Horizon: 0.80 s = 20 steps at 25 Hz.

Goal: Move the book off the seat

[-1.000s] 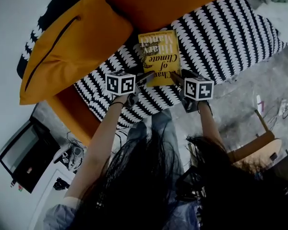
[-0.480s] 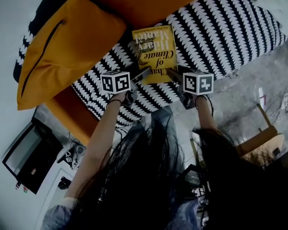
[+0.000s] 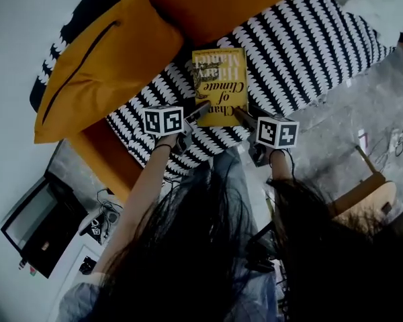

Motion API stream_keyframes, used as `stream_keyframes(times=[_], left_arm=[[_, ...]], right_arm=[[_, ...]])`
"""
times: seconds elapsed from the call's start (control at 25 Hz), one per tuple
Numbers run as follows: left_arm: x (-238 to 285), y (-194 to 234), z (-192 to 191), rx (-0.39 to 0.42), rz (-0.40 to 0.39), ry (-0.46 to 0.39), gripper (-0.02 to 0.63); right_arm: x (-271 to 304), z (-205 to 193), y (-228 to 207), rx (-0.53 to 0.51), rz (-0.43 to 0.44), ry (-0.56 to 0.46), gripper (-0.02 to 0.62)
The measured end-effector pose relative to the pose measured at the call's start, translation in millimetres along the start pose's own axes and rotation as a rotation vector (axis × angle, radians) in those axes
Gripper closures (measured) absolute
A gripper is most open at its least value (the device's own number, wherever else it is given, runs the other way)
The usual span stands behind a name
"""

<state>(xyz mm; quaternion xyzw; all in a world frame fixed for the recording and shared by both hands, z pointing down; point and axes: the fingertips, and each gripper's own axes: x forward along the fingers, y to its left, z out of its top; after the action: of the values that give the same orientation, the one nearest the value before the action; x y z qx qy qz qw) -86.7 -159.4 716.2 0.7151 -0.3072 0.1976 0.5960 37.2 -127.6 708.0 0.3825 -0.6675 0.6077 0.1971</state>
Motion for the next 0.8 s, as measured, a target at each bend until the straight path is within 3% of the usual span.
stream_keyframes(times=[0.28,0.8], left_arm=[[-36.8,-28.9,-9.9,0.040,-0.074,-0.101,0.367],[-164.6,-141.9,-12.7,0.158,-0.181,-0.221,0.377]], right_arm=[[-34.1,-20.9,28.1,-0.003,-0.019,-0.088,0.377],[-154.0,-38.7,152.3,-0.060,-0.030,-0.227,0.377]])
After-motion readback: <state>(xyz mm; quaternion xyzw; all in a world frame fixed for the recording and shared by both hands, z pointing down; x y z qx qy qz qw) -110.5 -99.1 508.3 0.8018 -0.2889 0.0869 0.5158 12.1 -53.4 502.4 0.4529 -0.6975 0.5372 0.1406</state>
